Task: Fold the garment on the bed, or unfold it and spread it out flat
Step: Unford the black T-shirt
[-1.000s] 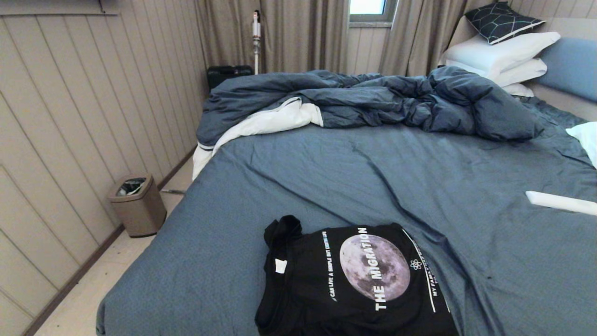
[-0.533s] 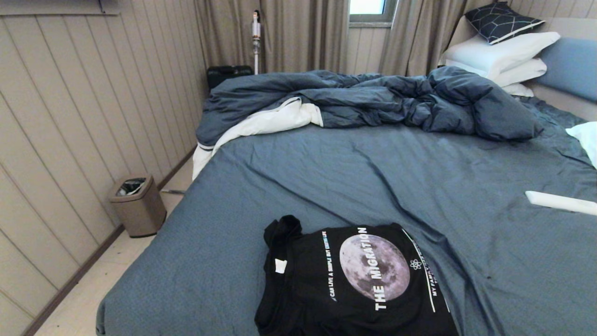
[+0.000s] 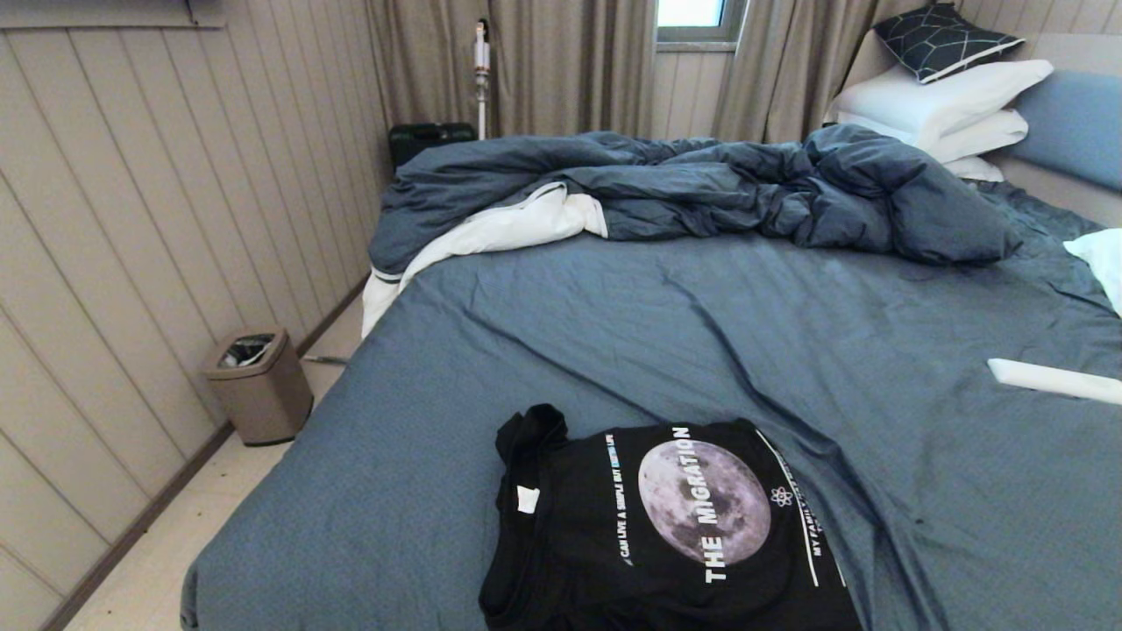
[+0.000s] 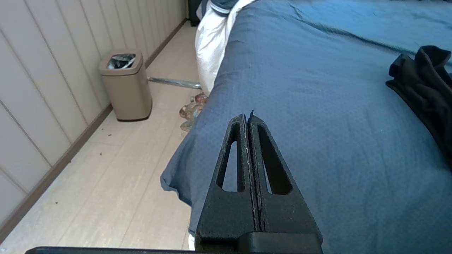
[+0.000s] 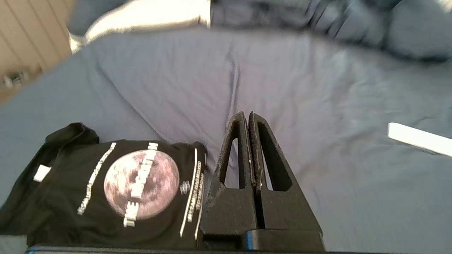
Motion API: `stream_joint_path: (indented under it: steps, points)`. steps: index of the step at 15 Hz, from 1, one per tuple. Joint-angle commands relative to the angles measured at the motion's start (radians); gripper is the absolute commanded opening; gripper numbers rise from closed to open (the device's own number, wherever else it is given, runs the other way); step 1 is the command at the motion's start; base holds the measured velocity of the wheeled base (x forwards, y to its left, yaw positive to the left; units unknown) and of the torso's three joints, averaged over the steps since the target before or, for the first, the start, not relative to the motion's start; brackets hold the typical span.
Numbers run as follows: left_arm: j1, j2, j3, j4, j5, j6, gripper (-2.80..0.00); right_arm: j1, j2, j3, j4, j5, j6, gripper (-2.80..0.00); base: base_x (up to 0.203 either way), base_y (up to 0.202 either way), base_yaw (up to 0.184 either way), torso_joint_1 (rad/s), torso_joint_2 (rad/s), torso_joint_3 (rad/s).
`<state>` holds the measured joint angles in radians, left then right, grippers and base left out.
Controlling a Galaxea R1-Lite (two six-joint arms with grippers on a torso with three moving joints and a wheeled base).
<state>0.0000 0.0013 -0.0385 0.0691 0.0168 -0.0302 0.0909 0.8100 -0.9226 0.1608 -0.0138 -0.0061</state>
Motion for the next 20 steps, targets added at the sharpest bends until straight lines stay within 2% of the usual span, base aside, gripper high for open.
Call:
stream_joint_path:
  steps: [1,4,6,7,10,12,13,14,15,20]
  points:
    - [0.0,0.0,0.0,0.001,0.0,0.0,-2.8,0.015,0.321,-0.195,0.083,0.0,0.002,-2.8,0.0,0.0,0.0,0.0,0.0,0.0]
    - [0.0,0.0,0.0,0.001,0.0,0.0,-2.8,0.123,0.683,-0.612,0.358,-0.002,0.064,-2.8,0.0,0.0,0.0,0.0,0.0,0.0]
    - [0.0,0.0,0.0,0.001,-0.001,0.0,-2.8,0.257,0.896,-0.85,0.563,-0.003,0.121,-2.8,0.0,0.0,0.0,0.0,0.0,0.0]
    - [0.0,0.0,0.0,0.001,-0.001,0.0,-2.8,0.359,0.983,-0.929,0.644,-0.004,0.147,-2.8,0.0,0.0,0.0,0.0,0.0,0.0]
    - [0.0,0.0,0.0,0.001,0.0,0.0,-2.8,0.631,1.184,-1.018,0.752,-0.027,0.198,-2.8,0.0,0.0,0.0,0.0,0.0,0.0]
    - [0.0,0.0,0.0,0.001,-0.001,0.0,-2.8,0.737,1.272,-1.033,0.776,-0.043,0.22,-2.8,0.0,0.0,0.0,0.0,0.0,0.0]
    - [0.0,0.0,0.0,0.001,0.0,0.0,-2.8,0.777,1.308,-1.036,0.779,-0.052,0.233,-2.35,0.0,0.0,0.0,0.0,0.0,0.0]
    - [0.0,0.0,0.0,0.001,-0.001,0.0,-2.8,0.802,1.331,-1.037,0.779,-0.07,0.241,0.0,0.0,0.0,0.0,0.0,0.0,0.0]
    - [0.0,0.0,0.0,0.001,-0.001,0.0,-2.8,0.817,1.343,-1.038,0.759,-0.094,0.243,0.0,0.0,0.0,0.0,0.0,0.0,0.0]
    - [0.0,0.0,0.0,0.001,-0.001,0.0,-2.8,0.823,1.381,-1.038,0.715,-0.103,0.245,0.0,0.0,0.0,0.0,0.0,0.0,0.0]
